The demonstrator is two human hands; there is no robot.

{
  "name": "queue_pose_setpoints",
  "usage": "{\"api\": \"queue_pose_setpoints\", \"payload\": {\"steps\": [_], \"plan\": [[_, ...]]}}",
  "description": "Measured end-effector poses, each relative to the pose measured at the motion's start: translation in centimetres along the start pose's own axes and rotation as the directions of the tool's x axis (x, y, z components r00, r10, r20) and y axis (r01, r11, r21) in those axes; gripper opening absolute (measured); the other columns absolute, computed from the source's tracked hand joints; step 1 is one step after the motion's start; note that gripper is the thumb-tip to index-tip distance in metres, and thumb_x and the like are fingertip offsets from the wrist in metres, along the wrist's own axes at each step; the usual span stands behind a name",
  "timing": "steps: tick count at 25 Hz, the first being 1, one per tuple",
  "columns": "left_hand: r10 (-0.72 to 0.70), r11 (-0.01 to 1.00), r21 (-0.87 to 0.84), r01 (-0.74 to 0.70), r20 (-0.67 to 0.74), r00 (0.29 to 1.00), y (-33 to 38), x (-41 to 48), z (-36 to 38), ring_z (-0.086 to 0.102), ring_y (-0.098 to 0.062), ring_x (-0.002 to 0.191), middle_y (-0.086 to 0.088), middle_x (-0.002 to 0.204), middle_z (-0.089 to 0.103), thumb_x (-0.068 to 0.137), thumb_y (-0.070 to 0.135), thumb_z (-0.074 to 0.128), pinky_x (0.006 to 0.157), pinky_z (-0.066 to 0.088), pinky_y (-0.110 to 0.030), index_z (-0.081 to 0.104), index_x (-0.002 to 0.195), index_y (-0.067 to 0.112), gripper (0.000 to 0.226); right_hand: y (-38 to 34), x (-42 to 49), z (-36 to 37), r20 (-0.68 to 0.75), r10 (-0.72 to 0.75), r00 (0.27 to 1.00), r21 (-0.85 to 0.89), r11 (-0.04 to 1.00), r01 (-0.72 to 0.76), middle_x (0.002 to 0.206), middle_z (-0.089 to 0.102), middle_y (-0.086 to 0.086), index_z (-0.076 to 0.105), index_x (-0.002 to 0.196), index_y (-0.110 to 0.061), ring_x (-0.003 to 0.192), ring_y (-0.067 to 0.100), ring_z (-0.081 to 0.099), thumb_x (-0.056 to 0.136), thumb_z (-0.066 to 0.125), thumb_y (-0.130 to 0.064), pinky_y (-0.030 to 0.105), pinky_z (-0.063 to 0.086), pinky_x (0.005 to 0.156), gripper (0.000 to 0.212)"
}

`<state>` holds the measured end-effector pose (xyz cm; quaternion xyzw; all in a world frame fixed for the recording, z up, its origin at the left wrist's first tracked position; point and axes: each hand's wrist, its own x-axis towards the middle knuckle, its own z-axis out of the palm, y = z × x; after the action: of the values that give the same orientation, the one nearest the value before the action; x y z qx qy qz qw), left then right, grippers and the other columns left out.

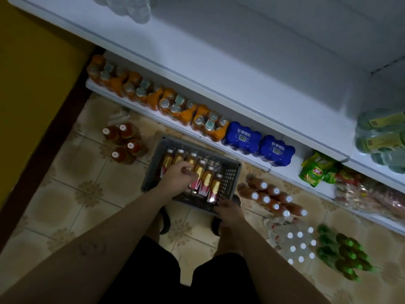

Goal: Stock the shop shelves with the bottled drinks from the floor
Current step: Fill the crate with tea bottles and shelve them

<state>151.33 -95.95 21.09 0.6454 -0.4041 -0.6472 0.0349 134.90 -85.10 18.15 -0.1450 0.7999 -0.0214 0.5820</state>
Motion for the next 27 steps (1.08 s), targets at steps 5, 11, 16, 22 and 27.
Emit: {"api": "queue_pose_setpoints", "payload": {"steps": [5,11,16,22,27], "plan": [[-0.229,0.948,-0.25,0.196,-0.108,0.968,-2.8,5.5,4.1,0.06,-0.012,0.076,-0.001,0.099,0.062,0.087,0.014,0.07,0.055,0.051,-0.018,0.055,0.124,0.011,0.04,0.2,7.4,-3.1,0.098,-0.031,0.995,-0.085,0.996,0.04,0.112,0.064,0.006,0.061,0.09,-0.026,0.104,0.025,0.062,0.088,0.065,-0.02,0.038,0.055,0.09,0.007],[-0.42,0.823,-0.459,0.335,-0.093,0.903,-9.0,14.3,11.2,0.061,-0.023,0.09,-0.009,0.103,0.061,0.089,0.008,0.065,0.084,0.053,-0.039,0.054,0.128,0.003,0.041,-1.3,19.1,-5.3,0.176,-0.076,0.981,-0.244,0.963,0.119,0.104,0.064,0.007,0.062,0.087,-0.023,0.102,0.027,0.061,0.09,0.063,-0.018,0.046,0.052,0.095,0.006],[-0.534,0.67,-0.606,0.428,0.008,0.846,-16.0,24.0,15.6,0.054,-0.025,0.118,-0.008,0.131,0.053,0.092,0.017,0.065,0.079,0.053,-0.035,0.047,0.133,0.011,0.045,-1.7,31.7,-0.8,0.243,-0.151,0.958,-0.402,0.883,0.242,0.087,0.062,-0.001,0.068,0.087,-0.018,0.088,0.022,0.06,0.095,0.057,-0.024,0.032,0.046,0.077,0.014],[-0.636,0.383,-0.778,0.498,0.169,0.753,-24.1,33.7,19.3,0.053,-0.029,0.118,-0.003,0.13,0.054,0.09,0.031,0.063,0.07,0.055,-0.038,0.056,0.122,0.015,0.037,0.0,44.6,5.2,0.189,-0.171,0.967,-0.487,0.839,0.244,0.102,0.063,0.004,0.065,0.107,-0.016,0.099,0.026,0.062,0.097,0.054,-0.042,0.03,0.047,0.076,0.03],[-0.612,0.221,-0.85,0.478,0.261,0.746,-27.9,37.1,21.5,0.06,-0.029,0.1,-0.009,0.11,0.065,0.094,0.029,0.054,0.088,0.05,-0.043,0.061,0.11,0.018,0.02,2.2,52.1,7.9,0.067,-0.207,0.976,-0.46,0.862,0.214,0.153,0.039,0.014,0.033,0.151,-0.017,0.134,0.035,0.044,0.092,0.06,-0.039,0.043,0.043,0.107,0.068]]}}
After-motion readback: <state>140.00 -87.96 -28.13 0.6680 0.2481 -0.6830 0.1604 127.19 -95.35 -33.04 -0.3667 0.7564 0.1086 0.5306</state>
